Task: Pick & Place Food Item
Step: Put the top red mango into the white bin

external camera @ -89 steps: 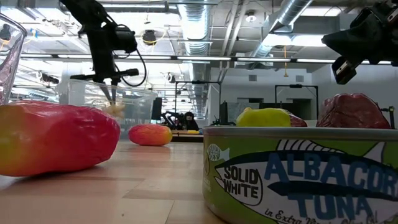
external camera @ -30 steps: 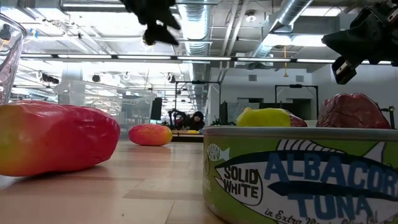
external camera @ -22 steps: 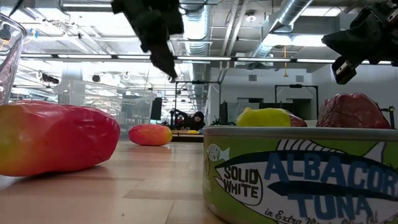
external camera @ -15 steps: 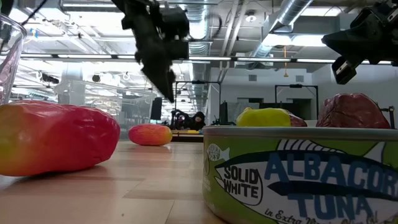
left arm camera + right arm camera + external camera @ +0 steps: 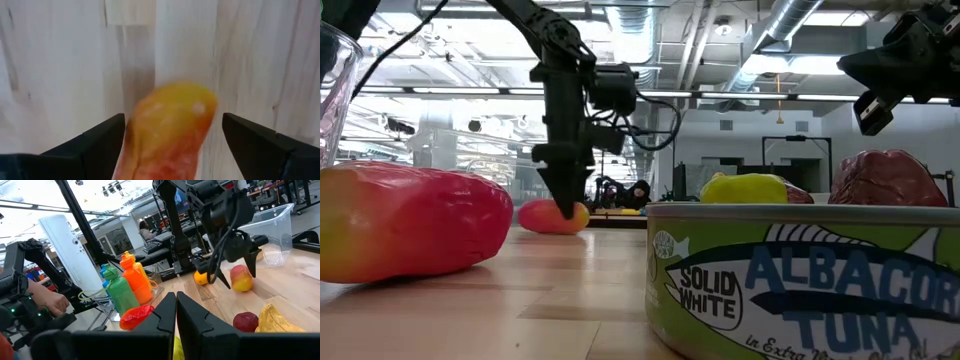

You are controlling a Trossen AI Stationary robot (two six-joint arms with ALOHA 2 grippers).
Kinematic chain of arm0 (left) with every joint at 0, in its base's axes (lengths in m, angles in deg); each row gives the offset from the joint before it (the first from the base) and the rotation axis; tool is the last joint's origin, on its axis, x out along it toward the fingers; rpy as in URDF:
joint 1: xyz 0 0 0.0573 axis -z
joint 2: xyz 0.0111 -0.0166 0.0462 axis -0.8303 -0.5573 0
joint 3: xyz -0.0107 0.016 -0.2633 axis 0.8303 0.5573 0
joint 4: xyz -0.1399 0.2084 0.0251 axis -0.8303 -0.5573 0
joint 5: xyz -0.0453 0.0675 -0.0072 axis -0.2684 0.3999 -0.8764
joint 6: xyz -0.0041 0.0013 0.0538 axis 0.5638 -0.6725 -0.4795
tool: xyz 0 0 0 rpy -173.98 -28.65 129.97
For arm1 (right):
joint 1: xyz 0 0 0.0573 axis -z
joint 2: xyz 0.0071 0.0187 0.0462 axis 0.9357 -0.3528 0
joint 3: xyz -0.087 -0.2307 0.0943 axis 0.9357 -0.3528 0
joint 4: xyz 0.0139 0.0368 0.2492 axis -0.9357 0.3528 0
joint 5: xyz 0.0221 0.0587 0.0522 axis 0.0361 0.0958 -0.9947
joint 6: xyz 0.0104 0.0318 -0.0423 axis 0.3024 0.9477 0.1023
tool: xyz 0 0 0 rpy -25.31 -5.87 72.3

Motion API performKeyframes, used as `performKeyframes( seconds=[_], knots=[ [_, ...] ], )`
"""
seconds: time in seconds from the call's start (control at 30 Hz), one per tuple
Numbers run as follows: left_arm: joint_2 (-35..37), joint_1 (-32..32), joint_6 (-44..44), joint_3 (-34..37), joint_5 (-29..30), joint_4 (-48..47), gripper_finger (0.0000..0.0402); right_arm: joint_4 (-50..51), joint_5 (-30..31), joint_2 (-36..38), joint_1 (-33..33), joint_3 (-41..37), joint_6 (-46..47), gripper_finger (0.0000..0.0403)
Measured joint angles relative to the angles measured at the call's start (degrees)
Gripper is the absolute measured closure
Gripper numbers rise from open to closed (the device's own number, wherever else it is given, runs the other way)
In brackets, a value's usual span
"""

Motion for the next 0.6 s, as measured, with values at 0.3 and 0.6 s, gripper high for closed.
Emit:
performKeyframes(
  seconds=[0.3, 0.6],
  knots=[
    [0.1, 0.2, 0.3, 1.8, -0.4, 1.3, 0.0134, 0.0, 0.0, 0.0, 0.0, 0.0, 0.0, 0.0393],
    [1.5, 2.4, 4.1, 1.8, -0.9, 1.5, 0.0187, 0.0, 0.0, 0.0, 0.0, 0.0, 0.0, 0.0393]
  ],
)
